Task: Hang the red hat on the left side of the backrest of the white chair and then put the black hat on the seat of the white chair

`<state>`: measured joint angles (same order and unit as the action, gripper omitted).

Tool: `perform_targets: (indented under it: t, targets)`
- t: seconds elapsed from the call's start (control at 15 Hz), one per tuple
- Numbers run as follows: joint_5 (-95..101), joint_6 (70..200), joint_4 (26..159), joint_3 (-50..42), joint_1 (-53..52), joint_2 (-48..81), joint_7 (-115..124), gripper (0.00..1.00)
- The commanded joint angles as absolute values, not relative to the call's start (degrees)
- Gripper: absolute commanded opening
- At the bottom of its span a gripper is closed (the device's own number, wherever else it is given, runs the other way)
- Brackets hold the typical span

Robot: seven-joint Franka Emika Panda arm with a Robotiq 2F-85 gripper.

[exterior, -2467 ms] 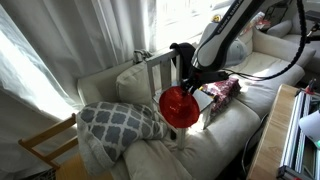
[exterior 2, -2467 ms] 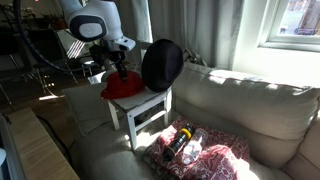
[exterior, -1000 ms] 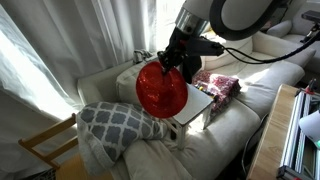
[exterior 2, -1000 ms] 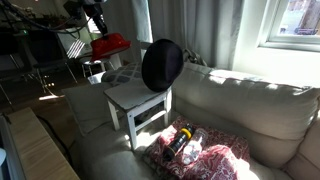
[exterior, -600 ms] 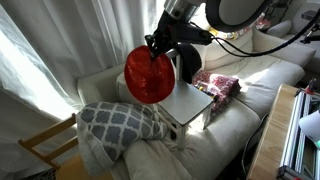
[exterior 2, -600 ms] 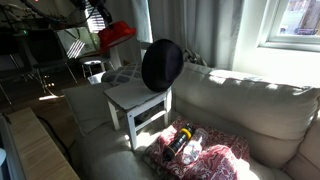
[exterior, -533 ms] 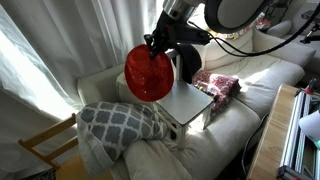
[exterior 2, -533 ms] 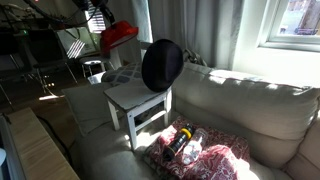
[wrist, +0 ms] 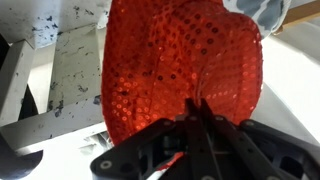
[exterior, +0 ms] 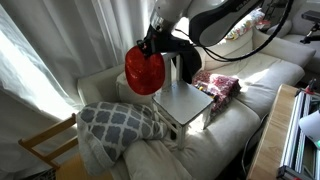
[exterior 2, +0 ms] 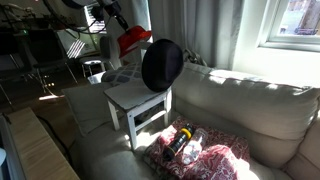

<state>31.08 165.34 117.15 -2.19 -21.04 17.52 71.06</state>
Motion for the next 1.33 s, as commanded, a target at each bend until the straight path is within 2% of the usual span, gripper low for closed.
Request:
perform_targets:
  t: [0.0, 0.4, 0.47, 0.53, 0.6, 0.67, 0.73, 0.87, 1.13, 1.27]
  targets:
    - [36.12, 164.33, 111.19, -6.79, -24.51, 23.42, 78.15, 0.01]
    - [37.99, 161.62, 107.99, -10.83, -26.97, 27.95, 81.79, 0.01]
    - [37.43, 161.24, 108.09, -10.72, -26.94, 27.95, 81.52, 0.12]
    - [37.04, 160.52, 108.33, -10.7, -26.97, 27.6, 81.36, 0.29]
    - [37.05, 159.51, 108.51, -10.87, -27.19, 27.18, 81.65, 0.29]
    - [36.82, 158.12, 109.11, -10.63, -27.18, 26.4, 81.42, 0.33]
    - [36.81, 157.54, 109.36, -10.59, -27.23, 26.09, 81.63, 0.53]
    - [36.44, 156.19, 109.96, -9.46, -26.42, 25.31, 81.39, 0.68]
    - [34.35, 154.84, 112.66, -7.05, -24.64, 22.26, 79.0, 0.96]
    - [33.48, 154.35, 114.6, -6.04, -23.72, 20.12, 78.19, 1.0]
